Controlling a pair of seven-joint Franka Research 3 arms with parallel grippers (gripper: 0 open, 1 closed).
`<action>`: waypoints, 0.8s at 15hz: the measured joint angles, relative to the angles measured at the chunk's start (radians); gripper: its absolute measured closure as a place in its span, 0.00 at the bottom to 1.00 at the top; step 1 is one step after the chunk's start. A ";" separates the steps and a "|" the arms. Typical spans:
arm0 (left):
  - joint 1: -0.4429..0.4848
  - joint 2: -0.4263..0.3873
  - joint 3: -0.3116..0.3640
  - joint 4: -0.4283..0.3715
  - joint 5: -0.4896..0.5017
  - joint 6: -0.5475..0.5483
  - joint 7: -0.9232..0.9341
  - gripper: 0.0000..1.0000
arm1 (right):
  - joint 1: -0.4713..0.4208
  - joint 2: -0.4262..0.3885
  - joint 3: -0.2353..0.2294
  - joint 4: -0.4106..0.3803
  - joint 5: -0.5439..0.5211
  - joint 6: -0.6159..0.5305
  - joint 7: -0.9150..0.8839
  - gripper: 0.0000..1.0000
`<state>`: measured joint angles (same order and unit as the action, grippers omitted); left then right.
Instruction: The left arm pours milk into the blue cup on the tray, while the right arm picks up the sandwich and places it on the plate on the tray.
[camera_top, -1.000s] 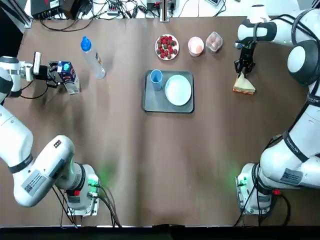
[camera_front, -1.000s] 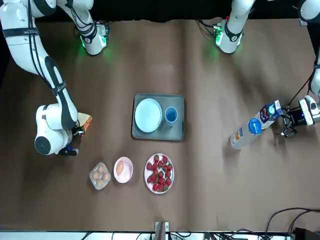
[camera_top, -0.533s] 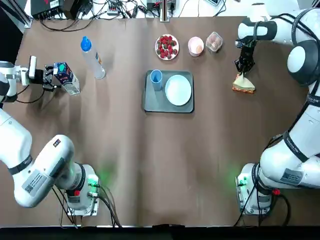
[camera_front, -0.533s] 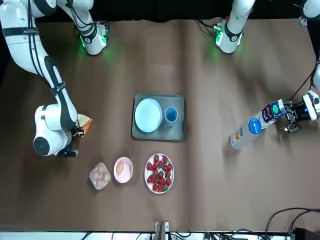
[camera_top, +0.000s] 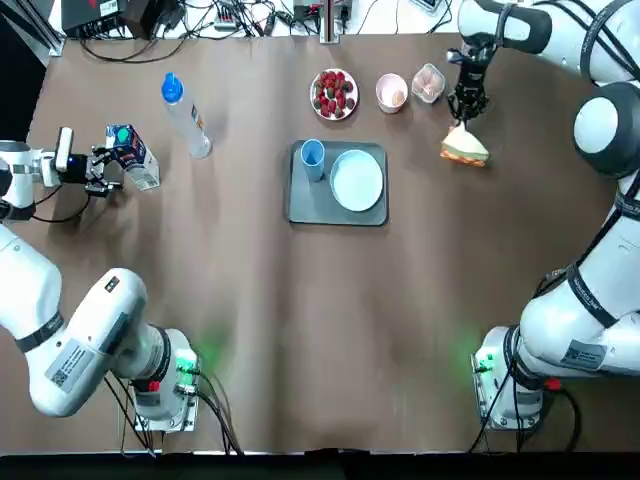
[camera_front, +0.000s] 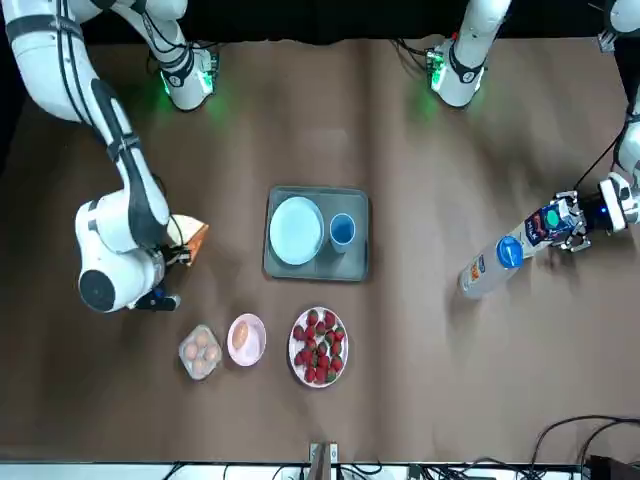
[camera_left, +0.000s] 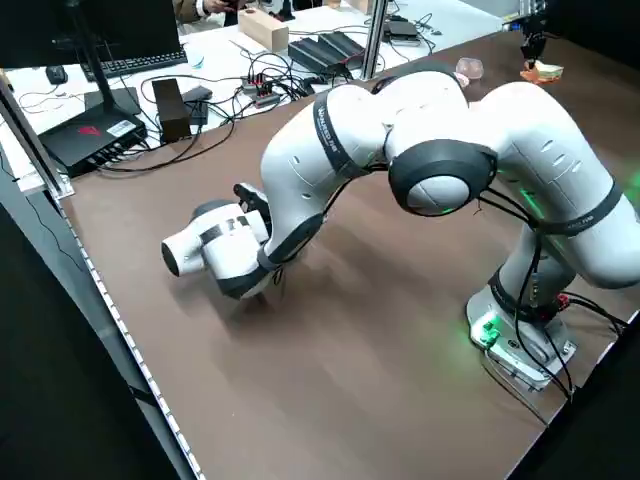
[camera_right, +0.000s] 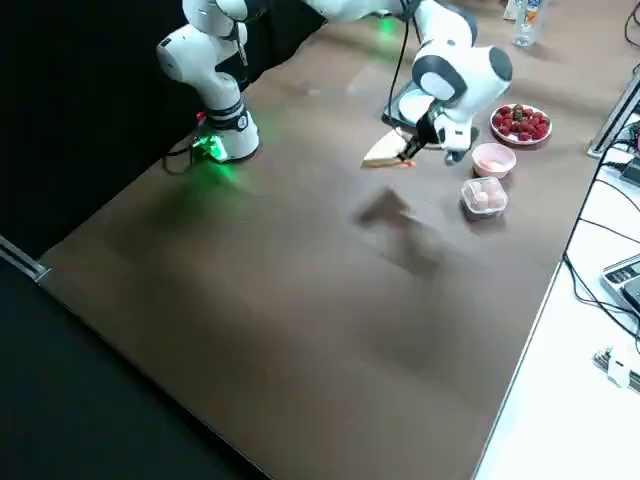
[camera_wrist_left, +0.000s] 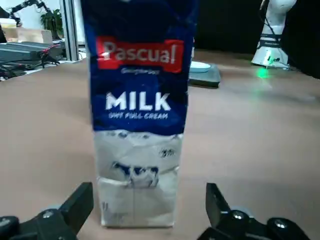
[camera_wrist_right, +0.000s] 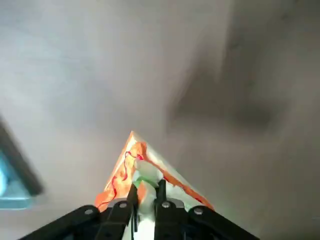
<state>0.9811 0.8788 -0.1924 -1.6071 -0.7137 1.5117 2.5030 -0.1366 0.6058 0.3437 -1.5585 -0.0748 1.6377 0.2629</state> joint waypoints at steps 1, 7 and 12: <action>-0.007 0.000 -0.010 -0.012 0.000 0.000 0.000 0.00 | 0.016 -0.009 0.048 0.012 0.028 0.004 0.110 0.85; -0.021 0.000 -0.028 -0.015 -0.036 0.000 0.007 0.00 | 0.210 -0.005 0.082 0.041 0.068 0.163 0.399 0.85; -0.032 0.000 -0.029 -0.015 -0.055 0.000 0.010 0.00 | 0.350 0.050 0.078 0.040 0.068 0.391 0.552 0.85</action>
<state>0.9492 0.8788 -0.2212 -1.6224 -0.7686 1.5117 2.5129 0.2139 0.6555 0.4215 -1.5182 -0.0066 2.0284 0.8151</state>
